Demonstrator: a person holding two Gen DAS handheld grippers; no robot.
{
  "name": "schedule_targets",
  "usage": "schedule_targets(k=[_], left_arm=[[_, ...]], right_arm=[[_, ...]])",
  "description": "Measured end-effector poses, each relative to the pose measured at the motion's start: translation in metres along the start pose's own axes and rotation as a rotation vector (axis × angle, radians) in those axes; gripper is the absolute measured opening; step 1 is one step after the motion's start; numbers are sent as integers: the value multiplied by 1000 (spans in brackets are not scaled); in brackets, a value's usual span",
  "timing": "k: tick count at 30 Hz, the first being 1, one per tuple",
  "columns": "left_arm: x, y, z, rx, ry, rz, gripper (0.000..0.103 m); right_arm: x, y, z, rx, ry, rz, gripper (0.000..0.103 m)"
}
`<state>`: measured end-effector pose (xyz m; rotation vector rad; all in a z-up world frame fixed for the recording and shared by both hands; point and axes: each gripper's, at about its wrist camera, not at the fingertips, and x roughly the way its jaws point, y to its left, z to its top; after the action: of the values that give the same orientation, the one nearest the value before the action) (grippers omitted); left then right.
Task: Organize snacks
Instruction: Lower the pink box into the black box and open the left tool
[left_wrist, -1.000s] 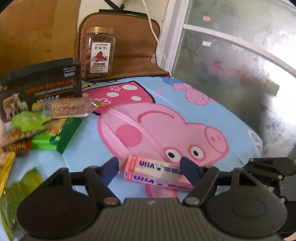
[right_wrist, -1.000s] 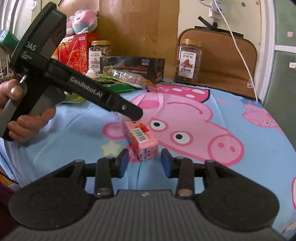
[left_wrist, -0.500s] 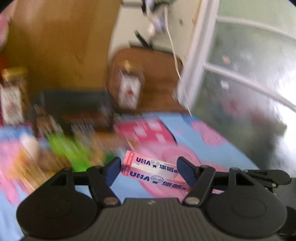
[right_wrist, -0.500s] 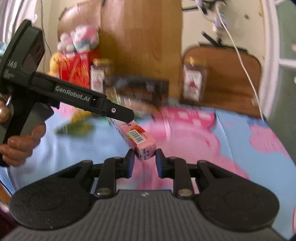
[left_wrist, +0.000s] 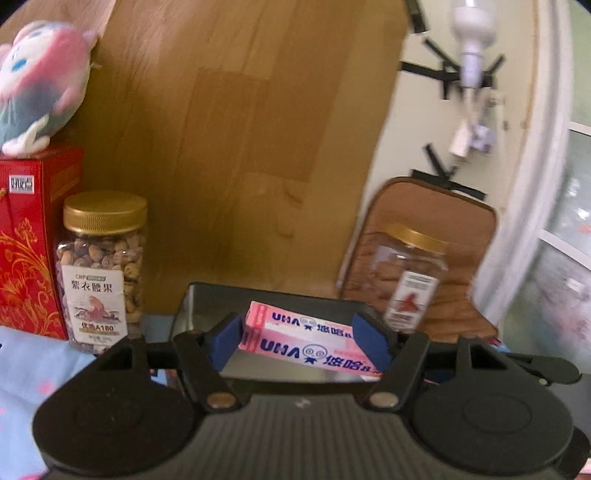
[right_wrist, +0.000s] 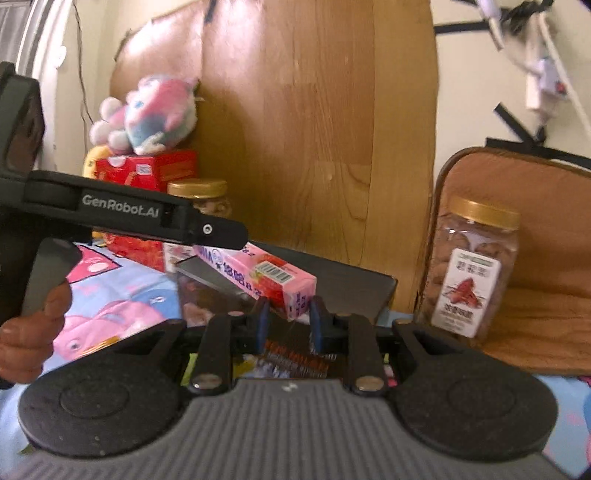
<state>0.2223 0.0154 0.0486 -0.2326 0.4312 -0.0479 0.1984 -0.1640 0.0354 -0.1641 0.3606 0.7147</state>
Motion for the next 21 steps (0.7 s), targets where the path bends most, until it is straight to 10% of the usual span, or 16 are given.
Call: schedule_targets(k=[12, 21], left_arm=[[-3, 60, 8, -126, -69, 115, 81], [27, 85, -8, -223, 122, 114, 81]], right_arm=[[8, -40, -5, 186, -22, -27, 33], [28, -74, -19, 465, 76, -30, 44]])
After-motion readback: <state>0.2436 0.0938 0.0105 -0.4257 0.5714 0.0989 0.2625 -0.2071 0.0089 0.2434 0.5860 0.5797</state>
